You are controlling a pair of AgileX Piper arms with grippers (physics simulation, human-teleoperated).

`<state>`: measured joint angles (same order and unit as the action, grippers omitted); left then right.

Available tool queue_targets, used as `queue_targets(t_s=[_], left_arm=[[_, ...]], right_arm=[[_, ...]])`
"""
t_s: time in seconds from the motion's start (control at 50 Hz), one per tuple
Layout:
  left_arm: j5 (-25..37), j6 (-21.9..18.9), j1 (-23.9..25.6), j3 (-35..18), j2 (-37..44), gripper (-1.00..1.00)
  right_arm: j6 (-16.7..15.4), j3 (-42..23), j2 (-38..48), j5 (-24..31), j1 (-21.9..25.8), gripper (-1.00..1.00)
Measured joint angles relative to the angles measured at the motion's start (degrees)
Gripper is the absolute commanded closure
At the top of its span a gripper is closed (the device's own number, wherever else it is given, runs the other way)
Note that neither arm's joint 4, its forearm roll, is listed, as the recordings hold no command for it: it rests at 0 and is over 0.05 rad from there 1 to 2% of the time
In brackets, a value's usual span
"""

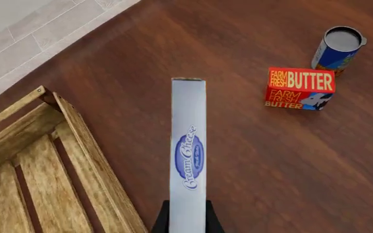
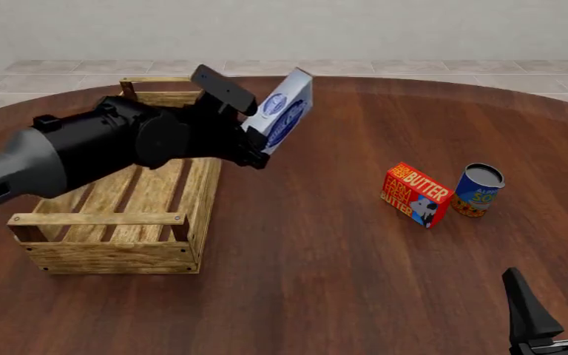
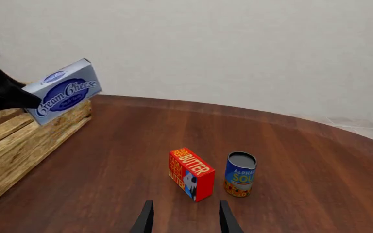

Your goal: Pick up the cream cheese and put it in the tray.

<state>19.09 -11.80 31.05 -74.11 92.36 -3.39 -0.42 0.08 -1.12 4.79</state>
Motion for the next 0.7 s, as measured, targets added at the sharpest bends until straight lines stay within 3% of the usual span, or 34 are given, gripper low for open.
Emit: queue_targets(t_s=[0.7], left_arm=[[1.40,0.10,-6.85,-0.63,-1.48,1.00]], right_arm=[[-0.14,0.00,0.01,0.10,-0.07,-1.00]])
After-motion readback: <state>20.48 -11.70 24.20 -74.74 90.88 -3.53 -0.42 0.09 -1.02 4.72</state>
